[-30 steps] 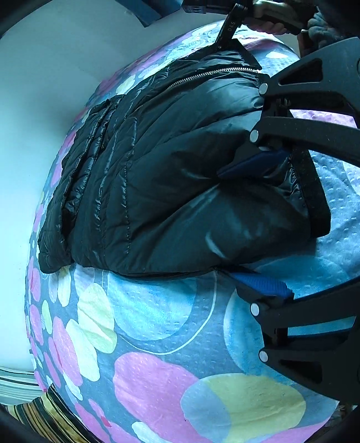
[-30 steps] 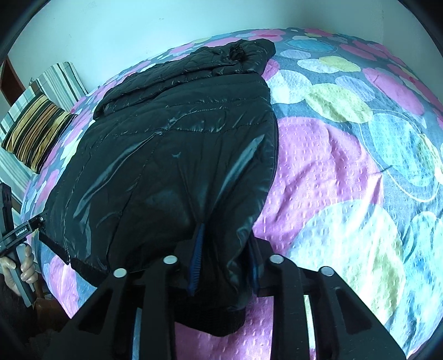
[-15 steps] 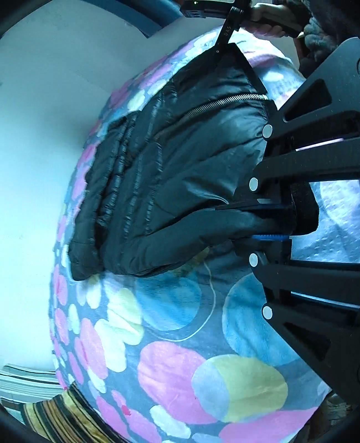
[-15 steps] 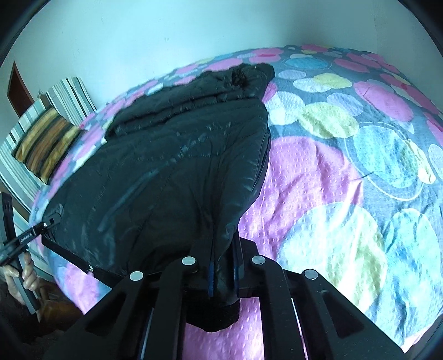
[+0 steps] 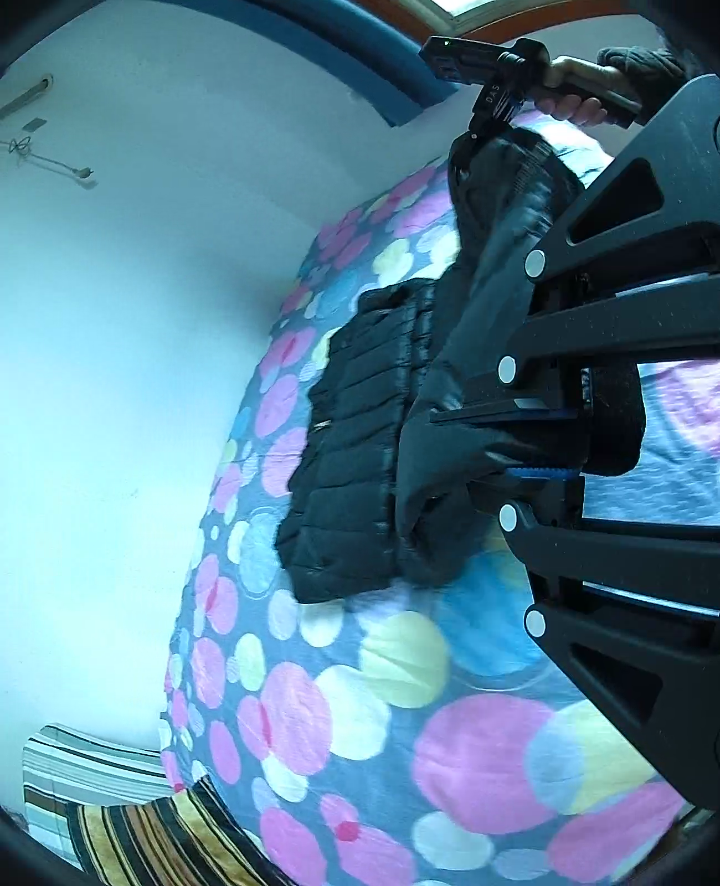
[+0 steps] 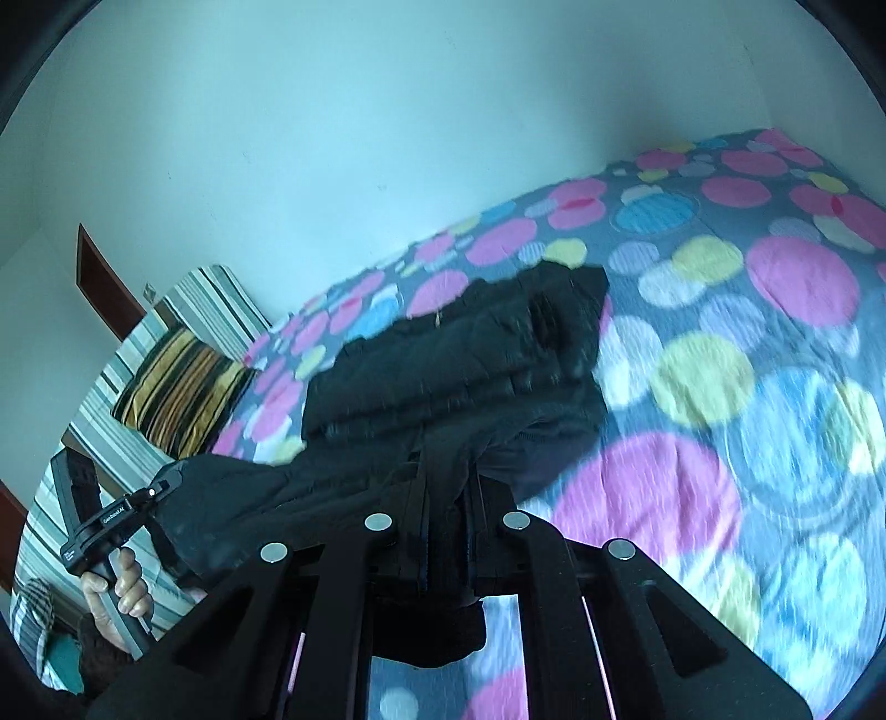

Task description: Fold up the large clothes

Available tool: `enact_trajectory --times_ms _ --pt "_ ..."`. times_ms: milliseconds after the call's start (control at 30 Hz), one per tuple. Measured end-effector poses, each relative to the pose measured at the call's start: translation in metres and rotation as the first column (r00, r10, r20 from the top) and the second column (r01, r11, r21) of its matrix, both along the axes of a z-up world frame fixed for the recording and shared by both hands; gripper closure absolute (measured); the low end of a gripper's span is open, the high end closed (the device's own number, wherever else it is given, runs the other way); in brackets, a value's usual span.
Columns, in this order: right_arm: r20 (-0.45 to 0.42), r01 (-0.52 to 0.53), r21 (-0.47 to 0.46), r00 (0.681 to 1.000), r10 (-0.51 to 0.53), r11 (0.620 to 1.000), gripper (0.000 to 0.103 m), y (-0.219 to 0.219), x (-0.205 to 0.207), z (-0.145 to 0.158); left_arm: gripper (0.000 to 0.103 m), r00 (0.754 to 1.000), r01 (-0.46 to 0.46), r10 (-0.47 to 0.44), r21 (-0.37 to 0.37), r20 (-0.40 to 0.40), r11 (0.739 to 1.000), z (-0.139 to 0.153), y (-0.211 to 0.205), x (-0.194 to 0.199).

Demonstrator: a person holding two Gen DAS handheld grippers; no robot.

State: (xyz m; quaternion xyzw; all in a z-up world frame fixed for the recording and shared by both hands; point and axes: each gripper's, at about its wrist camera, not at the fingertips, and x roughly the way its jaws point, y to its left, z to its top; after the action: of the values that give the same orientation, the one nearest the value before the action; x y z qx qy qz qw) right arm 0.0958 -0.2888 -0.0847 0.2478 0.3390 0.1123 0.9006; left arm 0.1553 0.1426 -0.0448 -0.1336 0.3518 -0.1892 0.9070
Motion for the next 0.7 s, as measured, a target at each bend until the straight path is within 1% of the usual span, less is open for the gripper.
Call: enact_trajectory --times_ms 100,133,167,233,267,333,433,567,700 --pt "0.015 0.005 0.02 1.0 -0.005 1.0 0.095 -0.003 0.046 0.009 0.092 1.0 -0.014 0.014 0.005 0.003 1.0 0.005 -0.004 0.041" --pt "0.016 0.007 0.026 1.0 -0.007 1.0 0.095 -0.004 0.062 0.01 0.092 1.0 -0.023 0.023 0.01 -0.004 1.0 0.004 -0.007 0.062" --pt "0.014 0.012 0.029 1.0 -0.012 1.0 0.095 -0.005 0.074 0.01 0.092 1.0 -0.027 0.027 0.01 -0.012 1.0 0.004 -0.007 0.074" --pt "0.002 0.027 0.03 1.0 -0.027 0.999 0.095 -0.006 0.103 0.007 0.093 0.999 -0.036 0.037 0.012 -0.031 0.999 -0.001 -0.009 0.103" --pt "-0.01 0.04 0.031 0.999 -0.039 0.999 0.095 -0.008 0.125 0.003 0.093 0.998 -0.045 0.046 0.017 -0.048 0.999 -0.005 -0.012 0.125" --pt "-0.035 0.053 0.038 0.998 -0.052 0.998 0.095 -0.011 0.15 -0.005 0.093 0.996 -0.053 0.055 0.023 -0.069 0.998 -0.014 -0.013 0.15" --pt "-0.089 0.079 0.015 0.993 -0.078 0.997 0.095 -0.016 0.193 -0.028 0.093 0.992 -0.066 0.073 0.064 -0.106 0.996 -0.034 -0.019 0.192" --pt "-0.17 0.099 -0.011 0.98 -0.1 0.995 0.095 -0.02 0.231 -0.068 0.093 0.983 -0.074 0.094 0.124 -0.16 0.99 -0.069 -0.025 0.227" --pt "-0.252 0.101 -0.03 0.962 -0.106 0.994 0.095 -0.019 0.261 -0.108 0.092 0.973 -0.074 0.104 0.15 -0.208 0.986 -0.101 -0.028 0.254"
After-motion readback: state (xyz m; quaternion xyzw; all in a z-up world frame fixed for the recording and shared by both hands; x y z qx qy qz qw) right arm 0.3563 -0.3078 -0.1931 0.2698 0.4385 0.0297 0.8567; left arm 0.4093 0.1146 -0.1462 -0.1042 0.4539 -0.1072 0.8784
